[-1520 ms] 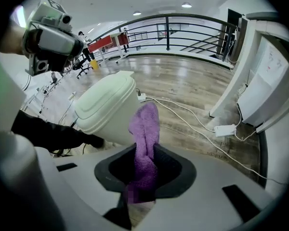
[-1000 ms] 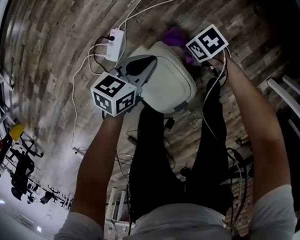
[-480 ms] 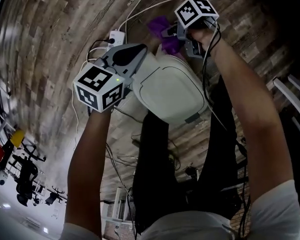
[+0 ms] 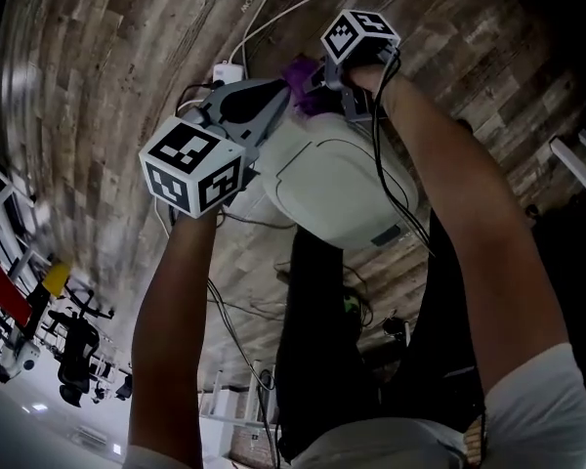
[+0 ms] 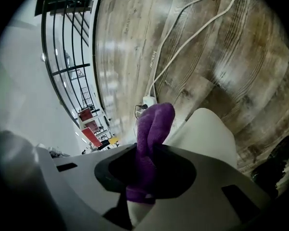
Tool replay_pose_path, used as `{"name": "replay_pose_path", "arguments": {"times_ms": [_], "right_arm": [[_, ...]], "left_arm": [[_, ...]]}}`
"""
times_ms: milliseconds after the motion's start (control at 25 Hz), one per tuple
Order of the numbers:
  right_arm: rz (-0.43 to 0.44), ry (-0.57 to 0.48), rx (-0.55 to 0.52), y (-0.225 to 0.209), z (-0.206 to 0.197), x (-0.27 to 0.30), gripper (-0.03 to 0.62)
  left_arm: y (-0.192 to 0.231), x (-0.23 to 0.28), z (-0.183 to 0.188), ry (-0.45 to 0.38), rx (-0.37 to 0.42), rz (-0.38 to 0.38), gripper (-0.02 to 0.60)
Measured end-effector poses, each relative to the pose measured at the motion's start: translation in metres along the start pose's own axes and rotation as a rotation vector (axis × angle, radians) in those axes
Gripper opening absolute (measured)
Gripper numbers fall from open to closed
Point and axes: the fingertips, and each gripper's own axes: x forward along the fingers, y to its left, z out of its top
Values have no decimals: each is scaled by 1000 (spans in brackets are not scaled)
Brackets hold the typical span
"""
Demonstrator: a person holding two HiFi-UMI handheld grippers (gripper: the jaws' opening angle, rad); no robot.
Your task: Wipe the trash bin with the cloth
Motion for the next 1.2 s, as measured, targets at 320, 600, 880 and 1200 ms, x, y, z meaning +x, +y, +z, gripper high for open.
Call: {"name": "replay_pose_path", "arguments": {"times_ms": [320, 600, 880, 1200], "right_arm": [[18, -91, 53, -33, -9, -25, 97], [81, -179, 133, -66, -45, -56, 97], [103, -228, 205, -107, -76, -62, 97], [74, -304, 280, -155, -124, -71, 97]], "left_arm": [[-23, 25, 4, 38, 30, -60, 5], [-69, 51, 10, 78, 79, -104, 5], [-94, 75, 10, 141, 143, -163, 5], [-127, 89, -2, 245, 240, -248, 5]]}}
